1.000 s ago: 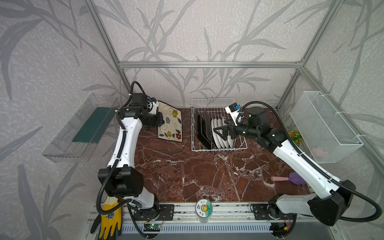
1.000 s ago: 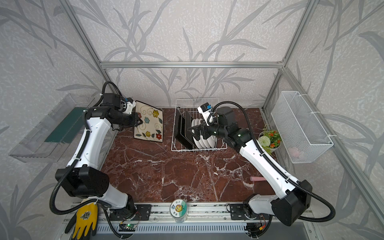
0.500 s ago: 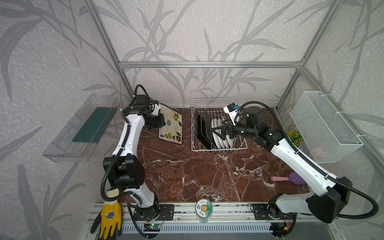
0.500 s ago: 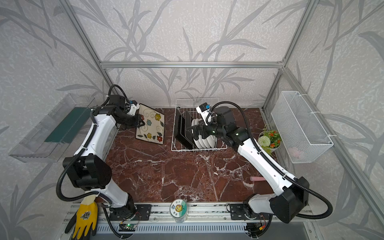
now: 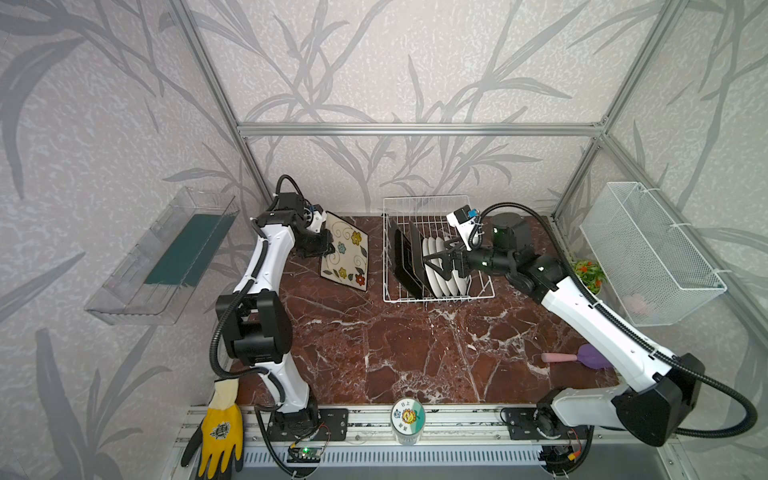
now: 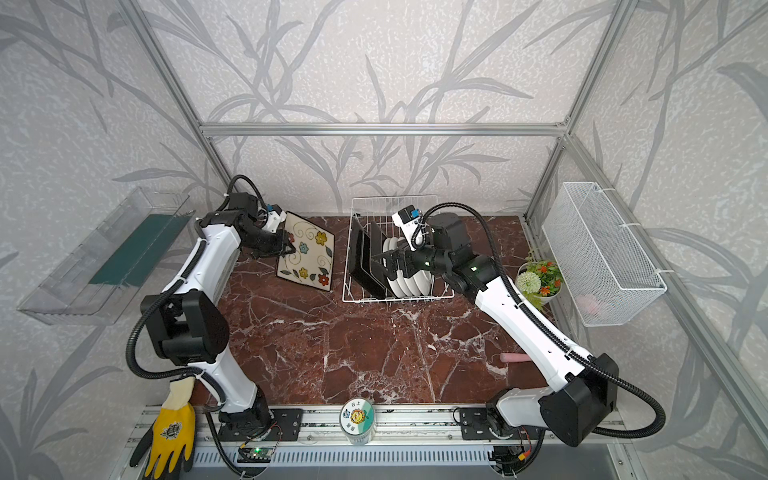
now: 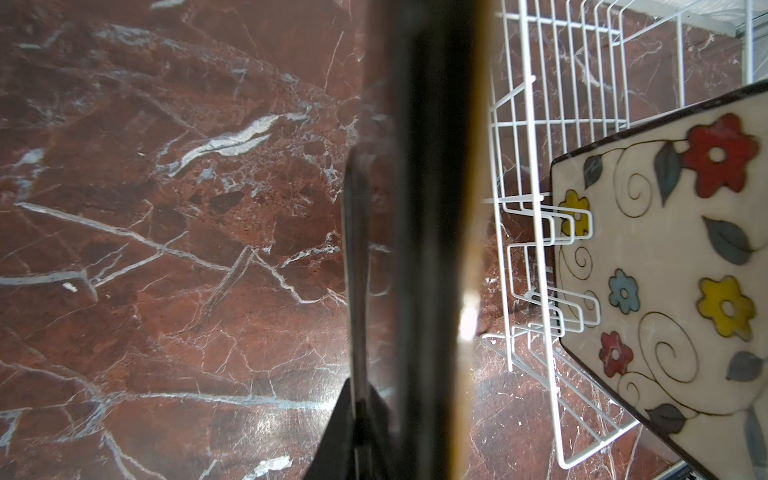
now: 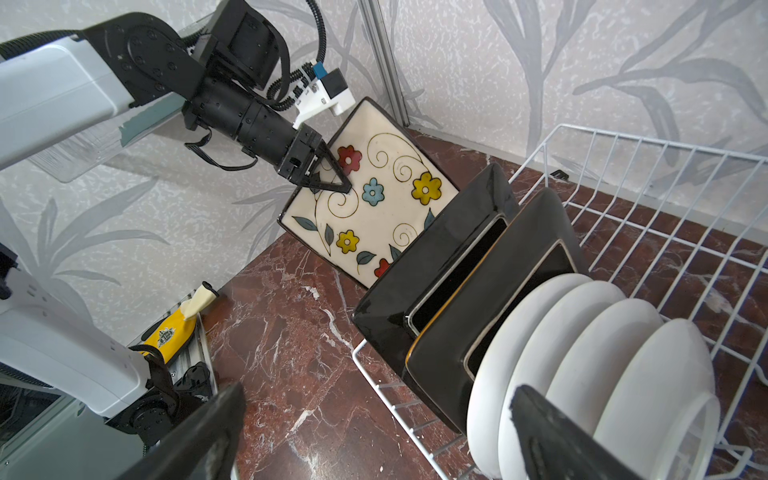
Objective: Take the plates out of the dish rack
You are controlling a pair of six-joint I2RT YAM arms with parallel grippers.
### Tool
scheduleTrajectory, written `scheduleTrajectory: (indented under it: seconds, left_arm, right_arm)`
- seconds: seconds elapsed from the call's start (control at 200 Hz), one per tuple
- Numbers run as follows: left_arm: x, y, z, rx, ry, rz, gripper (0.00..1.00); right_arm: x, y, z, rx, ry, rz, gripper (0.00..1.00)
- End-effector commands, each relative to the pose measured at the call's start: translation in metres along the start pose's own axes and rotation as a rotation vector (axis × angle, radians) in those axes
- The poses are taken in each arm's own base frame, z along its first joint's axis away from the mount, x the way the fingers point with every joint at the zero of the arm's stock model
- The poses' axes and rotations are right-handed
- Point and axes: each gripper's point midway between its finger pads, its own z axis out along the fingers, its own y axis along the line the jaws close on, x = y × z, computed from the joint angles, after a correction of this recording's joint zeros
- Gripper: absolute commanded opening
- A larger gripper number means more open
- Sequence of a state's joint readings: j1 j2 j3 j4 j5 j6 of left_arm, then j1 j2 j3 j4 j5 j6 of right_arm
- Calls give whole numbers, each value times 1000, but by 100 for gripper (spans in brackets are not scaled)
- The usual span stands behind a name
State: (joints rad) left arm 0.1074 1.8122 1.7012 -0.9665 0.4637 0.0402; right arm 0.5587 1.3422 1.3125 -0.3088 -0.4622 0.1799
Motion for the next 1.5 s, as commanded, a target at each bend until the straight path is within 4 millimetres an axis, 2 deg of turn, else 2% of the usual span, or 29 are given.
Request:
scheduleTrajectory:
  seconds: [0.0, 0.295, 0.565, 0.805, 1.11, 1.499]
  left_arm:
    - [-32, -14, -15, 66, -105, 88, 0]
    - [-26, -6, 5, 86, -49, 53, 0]
    - [-18, 17, 18, 59, 16, -8, 0]
    - [-14, 24, 32, 70, 57, -53, 0]
    - [-5, 40, 42, 3, 94, -66, 0]
    - [2, 52, 56, -12, 159, -85, 0]
  right_arm:
    - [-7, 7, -7, -11, -39, -13, 99]
    - [-5, 7, -3, -10, -36, -11, 99]
    - [-1, 6, 1, -8, -22, -11, 99]
    - [3, 3, 5, 6, -1, -18, 99]
    - [7, 0, 10, 12, 11, -14, 99]
    - [7, 1, 5, 21, 4, -27, 99]
